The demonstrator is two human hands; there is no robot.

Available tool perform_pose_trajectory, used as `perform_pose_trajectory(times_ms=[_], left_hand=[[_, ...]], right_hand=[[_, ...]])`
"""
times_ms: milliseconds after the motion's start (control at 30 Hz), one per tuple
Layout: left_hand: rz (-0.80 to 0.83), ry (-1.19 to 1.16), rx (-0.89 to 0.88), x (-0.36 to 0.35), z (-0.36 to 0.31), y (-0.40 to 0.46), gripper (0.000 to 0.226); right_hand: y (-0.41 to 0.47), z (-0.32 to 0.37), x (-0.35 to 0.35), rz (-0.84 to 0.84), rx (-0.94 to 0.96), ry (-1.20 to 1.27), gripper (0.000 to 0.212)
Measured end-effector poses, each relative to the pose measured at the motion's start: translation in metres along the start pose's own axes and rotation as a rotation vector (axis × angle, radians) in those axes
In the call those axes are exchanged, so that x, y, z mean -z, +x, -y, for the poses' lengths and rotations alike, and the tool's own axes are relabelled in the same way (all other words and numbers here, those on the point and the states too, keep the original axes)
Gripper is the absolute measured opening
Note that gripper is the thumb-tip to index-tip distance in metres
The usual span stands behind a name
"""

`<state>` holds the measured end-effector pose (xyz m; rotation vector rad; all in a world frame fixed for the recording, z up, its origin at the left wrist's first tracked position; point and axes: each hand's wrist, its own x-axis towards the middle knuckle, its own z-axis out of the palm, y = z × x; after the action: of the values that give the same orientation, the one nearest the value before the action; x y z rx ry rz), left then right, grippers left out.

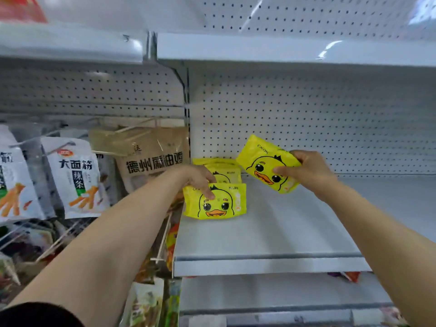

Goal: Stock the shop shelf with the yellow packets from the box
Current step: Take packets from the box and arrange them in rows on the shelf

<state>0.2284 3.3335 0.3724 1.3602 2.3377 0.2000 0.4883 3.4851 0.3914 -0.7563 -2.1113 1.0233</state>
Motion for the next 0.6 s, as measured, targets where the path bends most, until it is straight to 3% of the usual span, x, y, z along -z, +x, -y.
perform_pose_trajectory(times_ms=[167, 333, 600], left_hand=[[-0.096, 0.135, -0.021, -0.005, 0.001, 0.036, 0.069], [-0.202, 0.097, -0.053, -0.01, 0.003, 0.059, 0.068], [-0.532, -0.017, -0.04, -0.033, 0.012, 0.071, 0.053]], right_hand=[[0.018, -0.018, -0.001, 0.033, -0.01, -0.007, 0.022], [0.03, -0.028, -0.003, 0.051, -0.015, -0.028, 0.022], [0.04, -0.04, -0.002, 0.075, -0.014, -0.059, 0.022]])
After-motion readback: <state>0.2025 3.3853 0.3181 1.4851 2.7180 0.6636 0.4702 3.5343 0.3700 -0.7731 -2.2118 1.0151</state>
